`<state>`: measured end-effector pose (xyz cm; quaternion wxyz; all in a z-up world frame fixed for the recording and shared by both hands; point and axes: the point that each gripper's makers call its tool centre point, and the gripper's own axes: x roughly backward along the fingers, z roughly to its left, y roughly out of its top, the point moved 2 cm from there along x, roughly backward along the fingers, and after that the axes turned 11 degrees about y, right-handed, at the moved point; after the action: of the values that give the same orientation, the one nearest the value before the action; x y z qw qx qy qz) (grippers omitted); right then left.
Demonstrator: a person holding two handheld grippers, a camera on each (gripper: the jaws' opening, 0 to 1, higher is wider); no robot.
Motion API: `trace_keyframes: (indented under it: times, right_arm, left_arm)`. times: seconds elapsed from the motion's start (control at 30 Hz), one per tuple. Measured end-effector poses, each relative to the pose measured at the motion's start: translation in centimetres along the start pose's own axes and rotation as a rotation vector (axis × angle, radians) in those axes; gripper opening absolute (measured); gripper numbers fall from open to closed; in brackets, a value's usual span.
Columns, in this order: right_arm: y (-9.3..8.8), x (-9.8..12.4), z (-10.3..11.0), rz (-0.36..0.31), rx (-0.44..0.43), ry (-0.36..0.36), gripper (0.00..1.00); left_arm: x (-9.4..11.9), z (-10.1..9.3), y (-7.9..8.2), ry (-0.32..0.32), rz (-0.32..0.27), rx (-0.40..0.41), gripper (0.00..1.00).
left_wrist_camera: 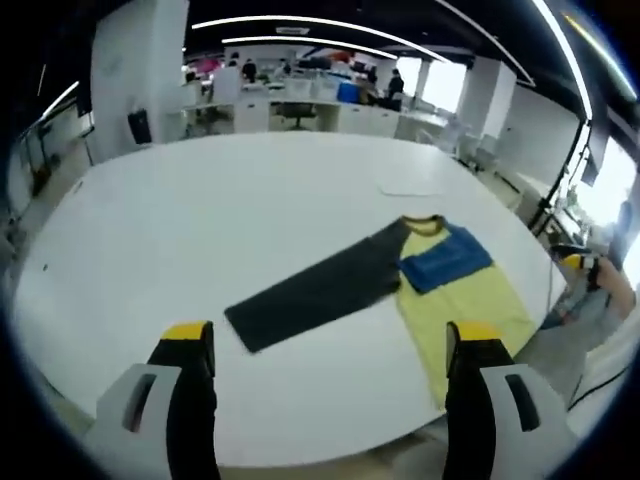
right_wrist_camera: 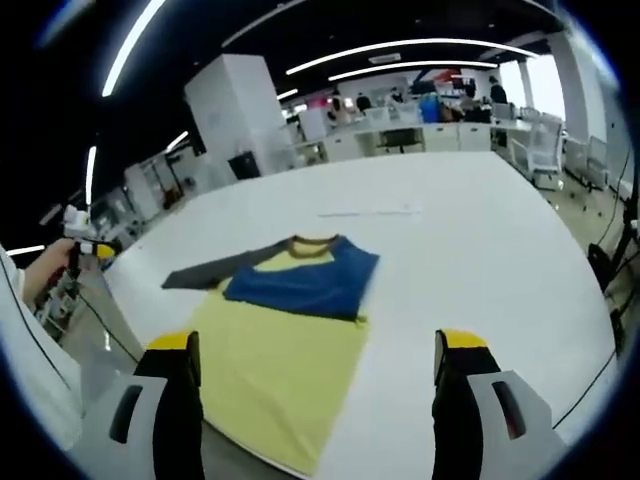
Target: Fold the garment on the visible template until the final outline fits inside the template.
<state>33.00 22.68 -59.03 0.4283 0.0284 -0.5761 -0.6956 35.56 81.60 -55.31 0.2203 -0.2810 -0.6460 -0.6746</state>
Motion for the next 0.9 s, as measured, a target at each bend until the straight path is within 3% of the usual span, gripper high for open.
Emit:
trace_keyframes:
  times: [0.27, 0.73, 0.9]
  right_arm:
    - [-0.1, -0.9, 0.1, 0.027, -0.007, 0.001, 0.95]
    - [0.1, -2.2, -0.2, 0.053, -0.009, -0.009, 0.95]
    - [0.0, -2.9, -0.2, 0.064, -0.017, -0.004, 0.95]
  left_arm:
    - [-0.8, 3.0, 0.6, 0.018, -0.014, 0.055, 0.93]
    - [-5.0, 7.0, -2.0, 0.028, 0.051, 0.137, 0.92]
    - [-6.9, 7.8, -2.9, 0.029, 0.084, 0.119, 0.89]
